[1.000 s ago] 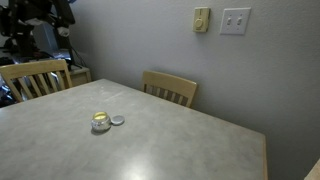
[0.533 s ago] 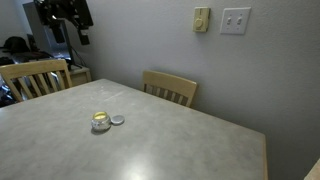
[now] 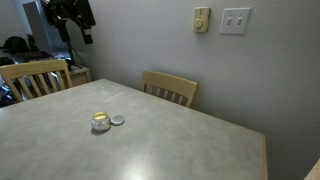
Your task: Put the silver lid on top of the candle container
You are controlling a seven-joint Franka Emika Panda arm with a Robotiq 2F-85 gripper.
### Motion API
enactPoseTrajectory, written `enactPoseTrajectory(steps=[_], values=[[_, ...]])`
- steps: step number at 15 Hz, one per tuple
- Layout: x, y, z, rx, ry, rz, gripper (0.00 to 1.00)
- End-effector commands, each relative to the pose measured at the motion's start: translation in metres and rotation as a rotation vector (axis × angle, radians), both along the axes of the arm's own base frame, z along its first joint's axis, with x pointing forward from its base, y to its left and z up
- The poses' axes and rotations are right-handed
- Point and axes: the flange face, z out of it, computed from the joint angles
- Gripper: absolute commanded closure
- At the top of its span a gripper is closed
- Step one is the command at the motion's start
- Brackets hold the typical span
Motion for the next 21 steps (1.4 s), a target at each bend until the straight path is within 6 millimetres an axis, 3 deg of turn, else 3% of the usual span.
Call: enactPoseTrajectory(steps=[1,4,5,6,10,13,16,21], values=[[0.032,0.005,0.002,0.048,-0.103,-0.123,0.0],[0.068,0.002,-0.005,0.121,-0.172,-0.286,0.0],[0.078,0.0,-0.016,0.092,-0.127,-0.302,0.0],[0.049,0.005,0.0,0.087,-0.15,-0.247,0.0],[0.075,0.003,-0.02,0.088,-0.124,-0.289,0.0],[0.093,-0.002,-0.022,0.165,-0.254,-0.47,0.0],[0.115,-0.015,-0.042,0.212,-0.339,-0.619,0.0],[0.139,-0.03,-0.092,0.238,-0.421,-0.893,0.0]])
